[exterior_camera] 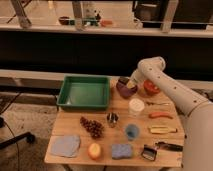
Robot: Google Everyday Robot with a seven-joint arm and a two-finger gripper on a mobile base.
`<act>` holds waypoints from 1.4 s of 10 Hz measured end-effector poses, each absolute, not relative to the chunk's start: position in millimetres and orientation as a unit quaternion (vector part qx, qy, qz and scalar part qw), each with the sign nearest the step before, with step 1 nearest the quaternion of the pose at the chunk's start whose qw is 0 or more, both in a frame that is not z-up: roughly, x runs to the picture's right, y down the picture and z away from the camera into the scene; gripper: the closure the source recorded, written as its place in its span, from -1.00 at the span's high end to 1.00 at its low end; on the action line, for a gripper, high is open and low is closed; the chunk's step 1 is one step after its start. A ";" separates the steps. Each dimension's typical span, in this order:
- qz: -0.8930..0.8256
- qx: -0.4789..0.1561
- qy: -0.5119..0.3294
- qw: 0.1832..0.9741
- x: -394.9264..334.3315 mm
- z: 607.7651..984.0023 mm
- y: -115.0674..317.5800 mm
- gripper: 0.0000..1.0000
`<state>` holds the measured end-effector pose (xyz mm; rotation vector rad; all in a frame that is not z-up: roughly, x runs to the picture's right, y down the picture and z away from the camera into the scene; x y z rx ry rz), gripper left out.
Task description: Wipe purple bowl with eraser
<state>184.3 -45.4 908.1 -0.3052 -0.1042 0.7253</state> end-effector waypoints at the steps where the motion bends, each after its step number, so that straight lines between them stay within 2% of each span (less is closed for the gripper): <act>1: 0.354 -0.148 -0.050 0.922 185.7 907.9 -45.1 -0.81; 3: 0.352 -0.149 -0.051 0.922 182.3 908.4 -45.4 -0.62; 6: 0.354 -0.149 -0.050 0.922 184.8 908.0 -45.0 0.03; 9: 0.353 -0.149 -0.051 0.922 183.9 908.0 -45.2 0.56; 14: 0.353 -0.149 -0.051 0.922 183.9 908.0 -45.2 0.60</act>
